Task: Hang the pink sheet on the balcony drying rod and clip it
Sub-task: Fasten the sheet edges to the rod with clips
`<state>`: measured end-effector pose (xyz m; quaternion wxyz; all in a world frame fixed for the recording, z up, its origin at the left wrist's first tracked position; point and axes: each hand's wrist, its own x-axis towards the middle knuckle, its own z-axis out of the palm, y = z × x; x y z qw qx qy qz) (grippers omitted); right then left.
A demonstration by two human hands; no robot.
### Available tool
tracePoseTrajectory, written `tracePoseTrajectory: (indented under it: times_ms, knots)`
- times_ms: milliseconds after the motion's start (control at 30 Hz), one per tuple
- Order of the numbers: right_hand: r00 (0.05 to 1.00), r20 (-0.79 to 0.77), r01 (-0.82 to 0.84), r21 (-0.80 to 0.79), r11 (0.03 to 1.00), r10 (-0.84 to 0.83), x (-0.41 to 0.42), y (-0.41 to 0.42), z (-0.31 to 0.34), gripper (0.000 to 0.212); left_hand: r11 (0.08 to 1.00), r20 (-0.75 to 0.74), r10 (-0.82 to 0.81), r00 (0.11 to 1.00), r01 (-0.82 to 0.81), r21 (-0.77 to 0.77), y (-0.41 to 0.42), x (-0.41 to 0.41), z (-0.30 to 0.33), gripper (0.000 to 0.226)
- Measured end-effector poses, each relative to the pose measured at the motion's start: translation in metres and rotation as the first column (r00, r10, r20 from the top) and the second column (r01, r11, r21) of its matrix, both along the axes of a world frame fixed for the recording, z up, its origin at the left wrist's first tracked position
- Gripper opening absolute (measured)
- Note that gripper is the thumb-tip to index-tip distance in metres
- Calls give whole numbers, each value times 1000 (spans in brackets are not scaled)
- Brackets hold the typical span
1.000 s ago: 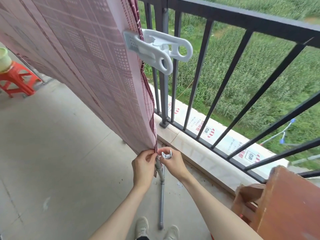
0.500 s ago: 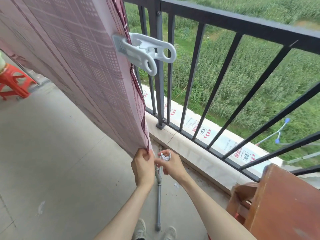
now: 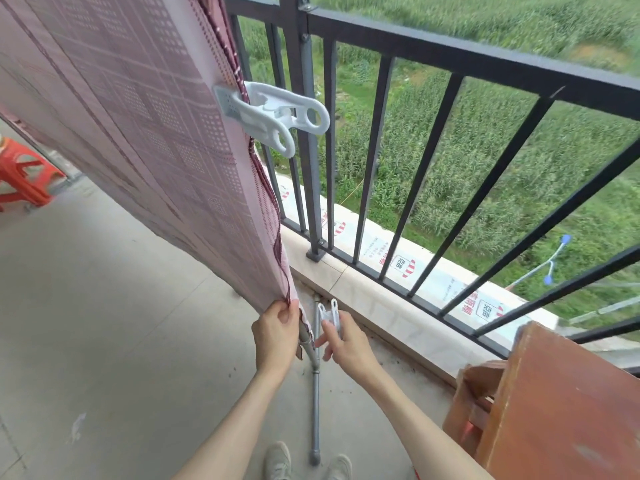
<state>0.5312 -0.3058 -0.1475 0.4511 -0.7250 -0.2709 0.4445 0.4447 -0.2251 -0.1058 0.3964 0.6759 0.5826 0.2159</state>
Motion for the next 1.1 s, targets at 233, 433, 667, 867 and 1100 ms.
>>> tracePoseTrajectory:
  times_ms: [233, 433, 667, 867, 1100]
  knots:
    - [850, -474, 263, 3, 965, -231, 5, 0, -5, 14, 999, -15, -35, 999, 35, -27, 5, -3, 0, 40]
    - [806, -544, 222, -87, 971, -233, 7, 3, 3, 35, 994, -50, -107, 993, 106, -20, 13, -5, 0, 41]
    - [936, -203, 287, -38, 957, -289, 1, 0, 7, 29, 978, -105, -204, 973, 208, 26, 21, -8, 0, 37]
    - [907, -170, 394, 15, 919, -386, 7, -3, 7, 19, 962, -113, -257, 960, 265, 66, 25, -11, 0, 33]
    - [765, -496, 446, -51, 893, -411, 4, 2, 12, 12, 964, -86, -255, 963, 260, 60, 25, -11, 0, 34]
